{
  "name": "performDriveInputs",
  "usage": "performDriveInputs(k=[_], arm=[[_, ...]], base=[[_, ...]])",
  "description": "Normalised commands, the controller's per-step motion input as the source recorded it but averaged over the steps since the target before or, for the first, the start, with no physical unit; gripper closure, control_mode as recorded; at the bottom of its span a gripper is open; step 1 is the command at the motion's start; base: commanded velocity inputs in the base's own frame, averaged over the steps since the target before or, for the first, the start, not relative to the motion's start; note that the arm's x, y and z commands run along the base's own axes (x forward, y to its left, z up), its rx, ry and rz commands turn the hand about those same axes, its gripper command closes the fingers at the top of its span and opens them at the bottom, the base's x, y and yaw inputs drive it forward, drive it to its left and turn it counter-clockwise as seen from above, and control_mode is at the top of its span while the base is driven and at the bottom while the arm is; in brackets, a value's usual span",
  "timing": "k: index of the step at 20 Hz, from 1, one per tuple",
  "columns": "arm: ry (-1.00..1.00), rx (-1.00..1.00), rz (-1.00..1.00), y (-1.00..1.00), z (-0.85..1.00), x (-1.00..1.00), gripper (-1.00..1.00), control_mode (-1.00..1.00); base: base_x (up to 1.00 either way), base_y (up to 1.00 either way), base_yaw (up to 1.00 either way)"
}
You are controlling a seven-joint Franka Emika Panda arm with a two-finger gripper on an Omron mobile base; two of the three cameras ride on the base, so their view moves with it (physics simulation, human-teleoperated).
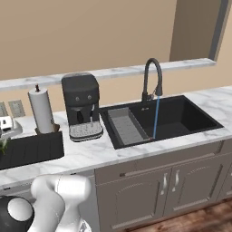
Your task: Take the fish out of the fridge, briefly rinse it in the sink, and place it on the tray next to the sink.
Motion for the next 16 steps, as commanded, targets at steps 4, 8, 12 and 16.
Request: performDriveInputs(k=[4, 8, 12, 16], arm=[[0.01, 0.00, -0.18, 0.00, -0.29, 0.80, 1.00, -1.00], [0.02, 0.01, -0.13, -0.01, -0.24, 0.86, 1.00, -1.00], [0.00, 0.00, -0.08, -0.04, -0.16, 0.71, 1.00, -1.00], [0.00, 0.00, -0.04, 0.00, -0.09, 0.42, -1.00, -1.00]], base=[[0.00, 0.00, 0.00], [0.00, 0.00, 0.00], [0.00, 0.00, 0.00], [0.00, 0.00, 0.00]])
